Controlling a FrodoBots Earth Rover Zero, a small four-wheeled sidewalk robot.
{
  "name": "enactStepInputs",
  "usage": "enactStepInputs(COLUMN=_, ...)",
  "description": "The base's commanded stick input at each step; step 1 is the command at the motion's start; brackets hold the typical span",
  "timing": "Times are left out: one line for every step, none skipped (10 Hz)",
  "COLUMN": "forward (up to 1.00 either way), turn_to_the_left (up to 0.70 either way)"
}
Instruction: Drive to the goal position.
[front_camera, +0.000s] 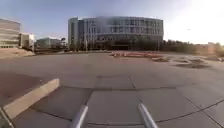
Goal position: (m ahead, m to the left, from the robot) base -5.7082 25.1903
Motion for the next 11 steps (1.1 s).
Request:
enactStepInputs(forward=0.7, turn_to_the_left=0.14)
enactStepInputs(forward=0.7, turn_to_the_left=0.14)
enactStepInputs(forward=0.7, turn_to_the_left=0.14)
enactStepInputs(forward=0.7, turn_to_the_left=0.14)
enactStepInputs(forward=0.7, turn_to_the_left=0.14)
enactStepInputs(forward=0.7, turn_to_the_left=0.14)
enactStepInputs(forward=0.7, turn_to_the_left=0.14)
enactStepInputs(forward=0.7, turn_to_the_left=0.14)
enactStepInputs(forward=0.7, turn_to_the_left=0.14)
enactStepInputs(forward=0.7, turn_to_the_left=0.14)
enactStepInputs(forward=0.7, turn_to_the_left=0.14)
